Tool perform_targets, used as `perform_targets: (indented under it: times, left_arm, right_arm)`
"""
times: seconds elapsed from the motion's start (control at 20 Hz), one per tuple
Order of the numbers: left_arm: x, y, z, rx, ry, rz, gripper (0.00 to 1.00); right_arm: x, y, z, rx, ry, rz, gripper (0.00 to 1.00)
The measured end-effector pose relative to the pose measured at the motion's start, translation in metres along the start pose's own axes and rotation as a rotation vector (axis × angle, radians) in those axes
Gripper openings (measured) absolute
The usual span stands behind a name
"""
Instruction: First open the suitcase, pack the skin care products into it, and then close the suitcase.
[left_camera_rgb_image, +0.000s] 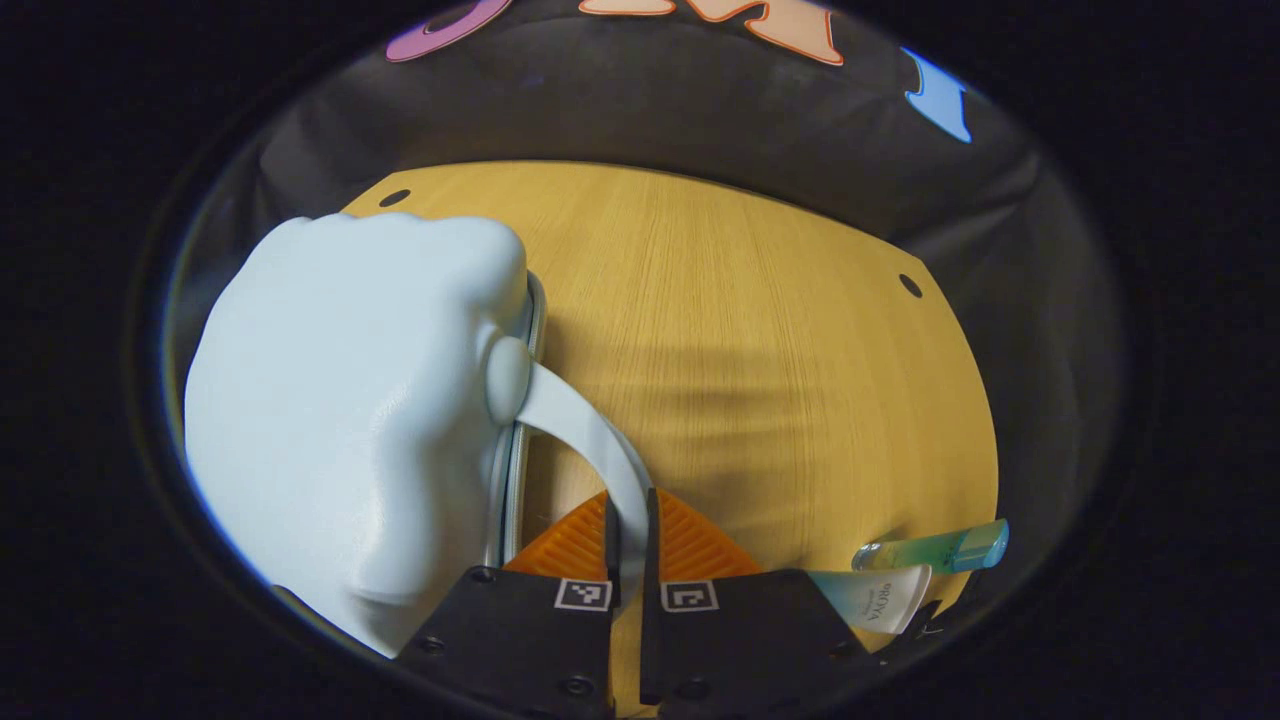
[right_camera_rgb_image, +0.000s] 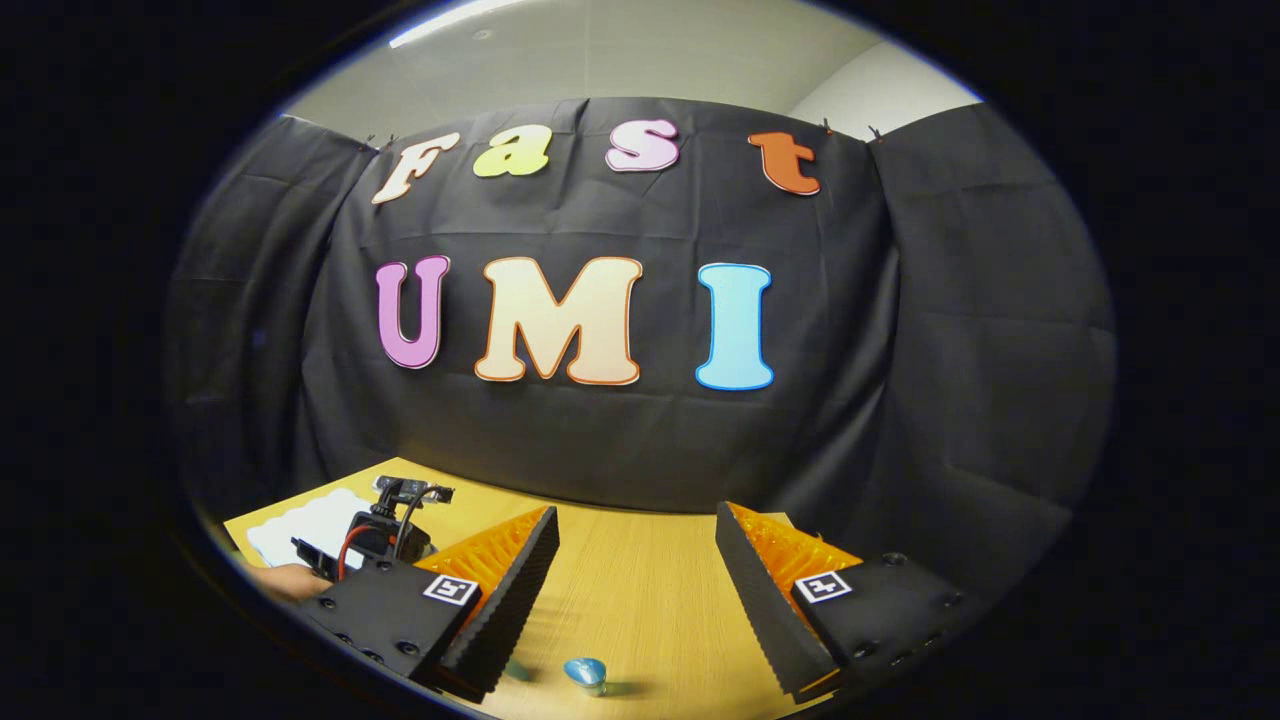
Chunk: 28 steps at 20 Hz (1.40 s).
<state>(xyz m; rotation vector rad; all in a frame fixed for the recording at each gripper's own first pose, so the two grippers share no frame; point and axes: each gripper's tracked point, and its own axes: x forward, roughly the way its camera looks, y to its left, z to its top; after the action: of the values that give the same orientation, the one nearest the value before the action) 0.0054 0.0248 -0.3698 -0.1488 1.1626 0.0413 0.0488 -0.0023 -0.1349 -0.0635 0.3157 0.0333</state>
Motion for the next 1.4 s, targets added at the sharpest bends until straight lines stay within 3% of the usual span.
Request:
perform_targets:
  times: [0.15, 0.45, 0.75, 1.15, 1.4]
  left_arm:
    - [-0.011, 0.000, 0.013, 0.069, -0.052, 0.068, 0.00]
    - [-0.052, -0.010, 0.034, 0.125, -0.116, 0.033, 0.00]
    - [-0.115, 0.009, 0.078, 0.099, -0.226, 0.012, 0.00]
    - [-0.206, 0.104, 0.137, 0.062, -0.377, 0.079, 0.00]
    - [-0.238, 0.191, 0.156, 0.025, -0.442, 0.190, 0.00]
  right_arm:
    - [-0.003, 0.002, 0.004, 0.009, -0.022, 0.008, 0.98]
    - [-0.006, 0.005, 0.005, 0.042, -0.043, 0.027, 0.99]
    - [-0.002, 0.016, 0.005, 0.094, -0.051, 0.051, 0.99]
    - [0.005, 0.051, 0.014, 0.098, -0.078, 0.092, 0.98]
    - [0.012, 0.081, 0.015, 0.108, -0.079, 0.109, 0.99]
